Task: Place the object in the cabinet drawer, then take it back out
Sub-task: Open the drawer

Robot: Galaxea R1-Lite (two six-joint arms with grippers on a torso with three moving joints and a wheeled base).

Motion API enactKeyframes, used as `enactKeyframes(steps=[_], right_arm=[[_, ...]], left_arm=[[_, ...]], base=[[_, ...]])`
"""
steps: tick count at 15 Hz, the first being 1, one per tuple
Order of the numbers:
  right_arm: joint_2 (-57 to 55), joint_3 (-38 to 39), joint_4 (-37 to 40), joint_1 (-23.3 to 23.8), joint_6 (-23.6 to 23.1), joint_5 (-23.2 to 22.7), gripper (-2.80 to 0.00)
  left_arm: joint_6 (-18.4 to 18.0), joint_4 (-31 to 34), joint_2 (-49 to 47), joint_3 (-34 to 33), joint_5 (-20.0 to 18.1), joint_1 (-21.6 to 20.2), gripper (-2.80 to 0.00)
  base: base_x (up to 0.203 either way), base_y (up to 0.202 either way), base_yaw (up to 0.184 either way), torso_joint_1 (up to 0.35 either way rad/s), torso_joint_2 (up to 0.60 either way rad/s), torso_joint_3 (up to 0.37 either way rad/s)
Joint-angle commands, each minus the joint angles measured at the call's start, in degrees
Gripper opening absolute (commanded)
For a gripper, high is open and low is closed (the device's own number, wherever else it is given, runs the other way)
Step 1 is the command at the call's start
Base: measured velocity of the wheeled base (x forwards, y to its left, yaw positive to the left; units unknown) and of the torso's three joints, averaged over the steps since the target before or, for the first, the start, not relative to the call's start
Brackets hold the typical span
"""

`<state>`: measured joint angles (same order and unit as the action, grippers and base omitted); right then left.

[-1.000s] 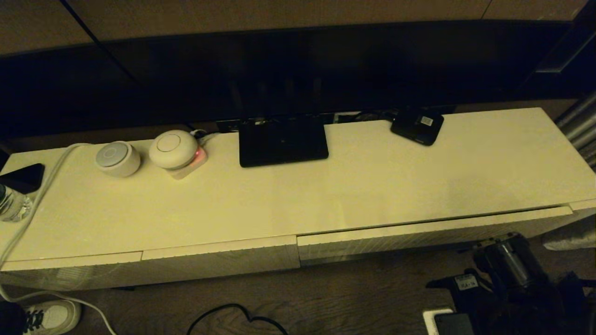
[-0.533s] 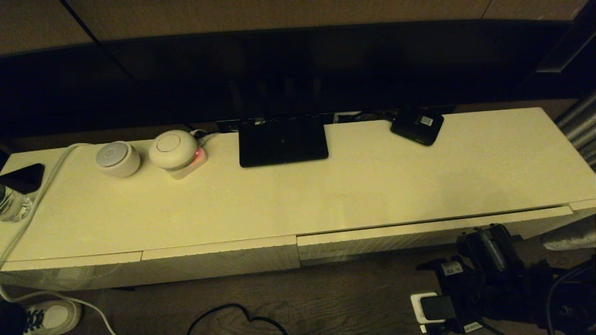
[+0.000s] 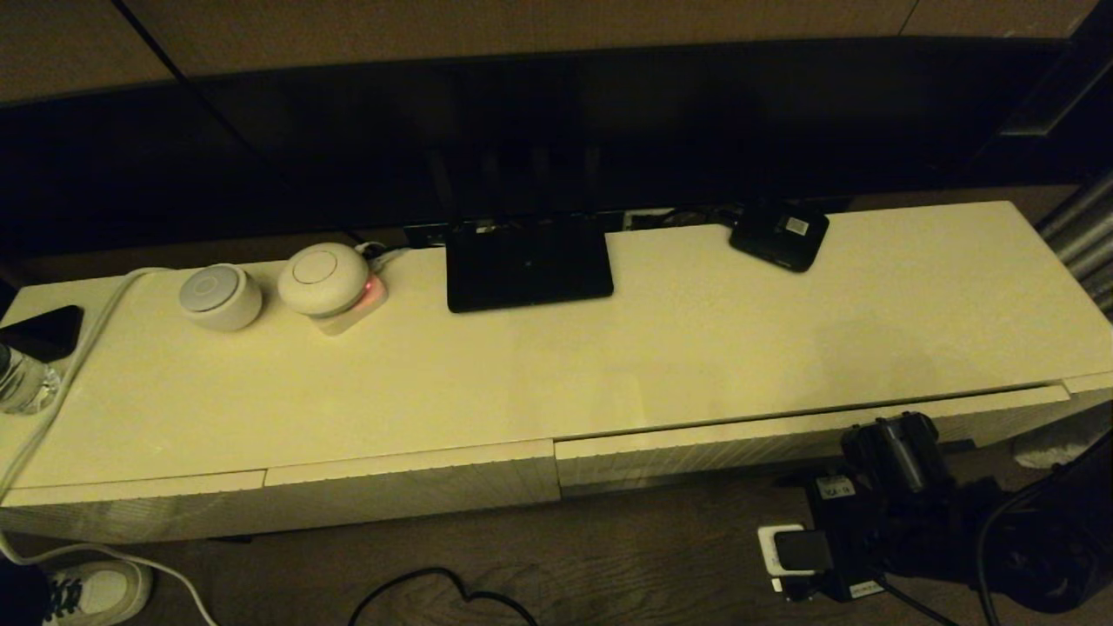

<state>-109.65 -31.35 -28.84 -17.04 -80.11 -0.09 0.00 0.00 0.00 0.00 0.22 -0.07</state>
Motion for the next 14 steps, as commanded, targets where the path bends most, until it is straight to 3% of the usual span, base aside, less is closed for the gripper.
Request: enactKeyframes(steps=[1, 14], right_arm=[[-3.07, -1.02, -2.04, 0.56, -0.35, -0.07, 0.00], [-10.00, -6.72, -6.21, 1.36, -0.14, -0.26, 0.00]], left_arm=[[0.00, 0.00, 0.00, -0.18, 0.04, -0.01, -2.80], [0.00, 0.00, 0.00, -0.18, -0.04, -0.01, -2.80]], base=[[0.000, 0.000, 0.000, 0.000, 0.00, 0.000], [0.000, 0.000, 0.000, 0.000, 0.00, 0.000]])
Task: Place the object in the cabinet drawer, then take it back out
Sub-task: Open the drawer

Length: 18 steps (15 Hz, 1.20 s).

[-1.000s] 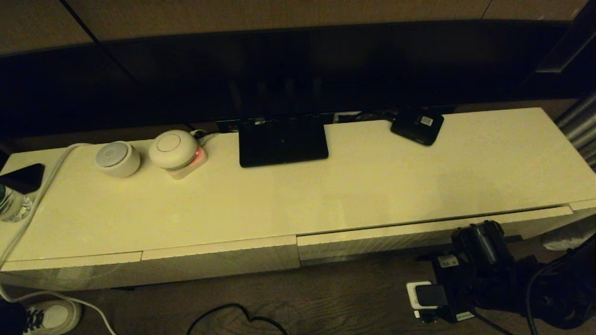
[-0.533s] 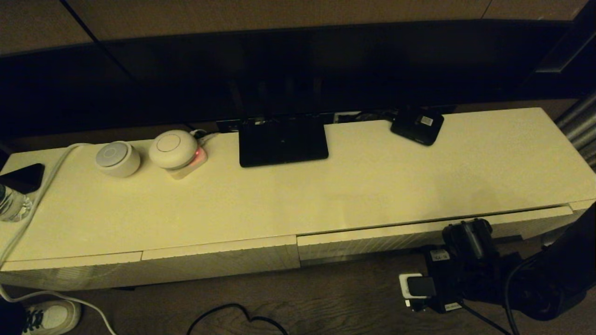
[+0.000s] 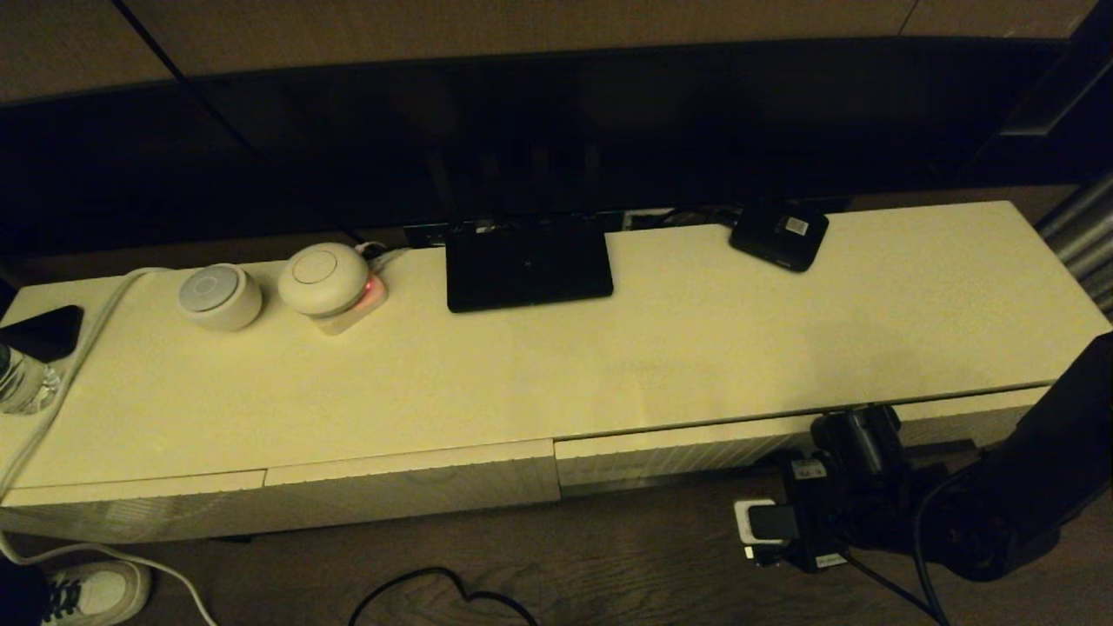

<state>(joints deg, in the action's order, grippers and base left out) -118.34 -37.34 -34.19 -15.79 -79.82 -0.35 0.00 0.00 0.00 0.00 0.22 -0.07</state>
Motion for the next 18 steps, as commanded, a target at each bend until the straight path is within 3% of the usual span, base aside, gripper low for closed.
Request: enactKeyframes(steps=[1, 18], right_arm=[[-1.89, -1.18, -1.24, 0.32, -0.42, 0.00, 0.00], [-3.89, -0.35, -1.37, 0.34, -0.42, 0.10, 0.00]], left_arm=[[0.00, 0.00, 0.00, -0.18, 0.04, -0.01, -2.80], [0.00, 0.00, 0.00, -0.18, -0.01, -0.01, -2.80]], base=[[0.000, 0.000, 0.000, 0.000, 0.00, 0.000], [0.000, 0.000, 0.000, 0.000, 0.00, 0.000]])
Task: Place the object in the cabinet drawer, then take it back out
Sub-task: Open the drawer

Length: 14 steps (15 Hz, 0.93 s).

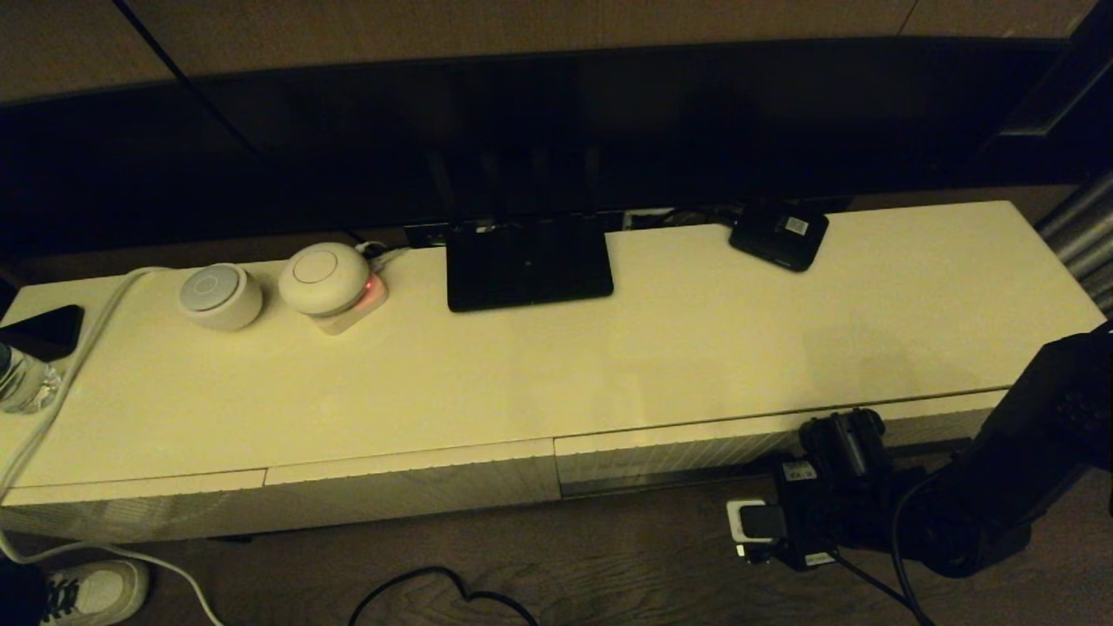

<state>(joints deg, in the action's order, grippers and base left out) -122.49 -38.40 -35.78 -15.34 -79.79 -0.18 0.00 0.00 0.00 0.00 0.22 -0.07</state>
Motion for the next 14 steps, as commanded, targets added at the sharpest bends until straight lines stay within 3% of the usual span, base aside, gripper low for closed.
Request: enactKeyframes(steps=[1, 14], right_arm=[[0.52, 1.04, 0.35, -0.13, -0.45, -0.10, 0.00], [4.15, 13.56, -0.06, -1.03, -0.19, -0.71, 0.00]], left_arm=[[0.00, 0.00, 0.00, -0.18, 0.05, -0.01, -2.80], [0.00, 0.00, 0.00, -0.18, 0.05, -0.01, -2.80]], base=[[0.000, 0.000, 0.000, 0.000, 0.00, 0.000], [0.000, 0.000, 0.000, 0.000, 0.00, 0.000]])
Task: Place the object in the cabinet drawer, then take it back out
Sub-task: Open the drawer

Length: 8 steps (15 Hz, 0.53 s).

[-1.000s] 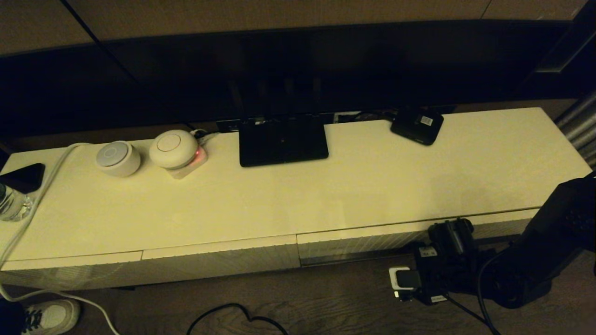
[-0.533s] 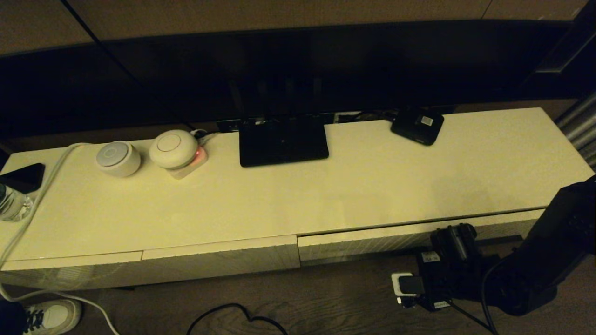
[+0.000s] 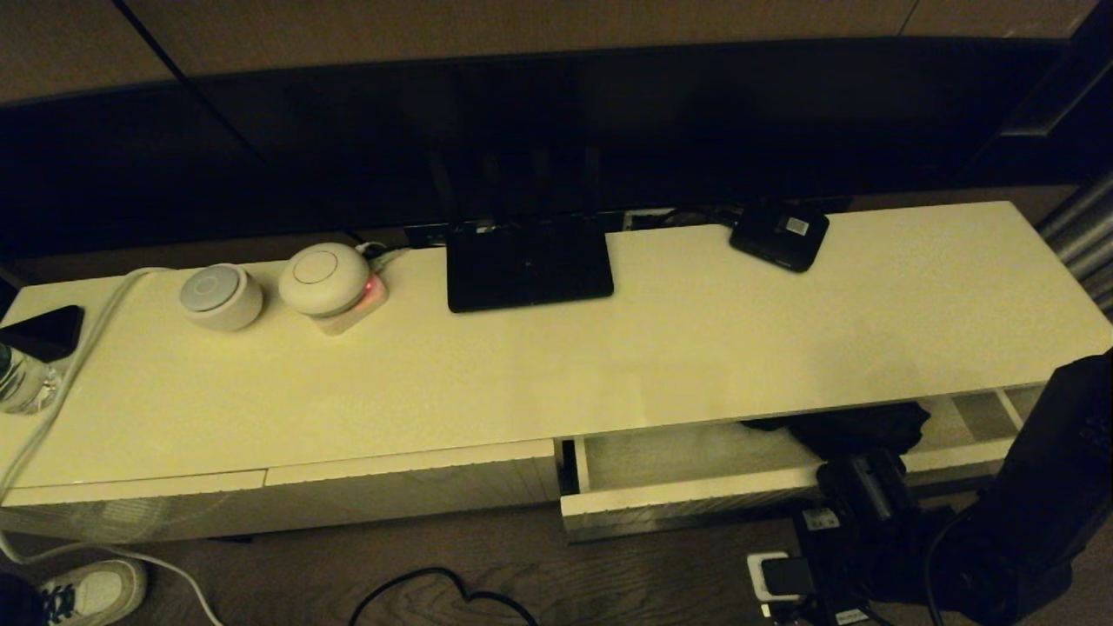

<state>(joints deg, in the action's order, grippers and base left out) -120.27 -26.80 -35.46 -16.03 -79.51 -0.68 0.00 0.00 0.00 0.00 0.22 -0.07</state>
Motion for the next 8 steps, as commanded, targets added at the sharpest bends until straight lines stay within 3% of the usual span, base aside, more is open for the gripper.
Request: enactKeyframes(steps=[1, 4, 8], right_arm=[[2.86, 3.37, -0.40, -0.54, -0.47, -0.53, 0.00], [4.40, 7.55, -1.65, -1.46, -0.47, -0.63, 0.00], [5.50, 11.84, -9.10, -1.98, -0.39, -0.72, 0.00]], left_arm=[[0.00, 0.00, 0.00, -0.18, 0.05, -0.01, -2.80], [0.00, 0.00, 0.00, -0.18, 0.05, -0.01, -2.80], [0.00, 0.00, 0.00, -0.18, 0.05, -0.01, -2.80]], base=[[0.000, 0.000, 0.000, 0.000, 0.00, 0.000], [0.000, 0.000, 0.000, 0.000, 0.00, 0.000], [0.000, 0.000, 0.000, 0.000, 0.00, 0.000]])
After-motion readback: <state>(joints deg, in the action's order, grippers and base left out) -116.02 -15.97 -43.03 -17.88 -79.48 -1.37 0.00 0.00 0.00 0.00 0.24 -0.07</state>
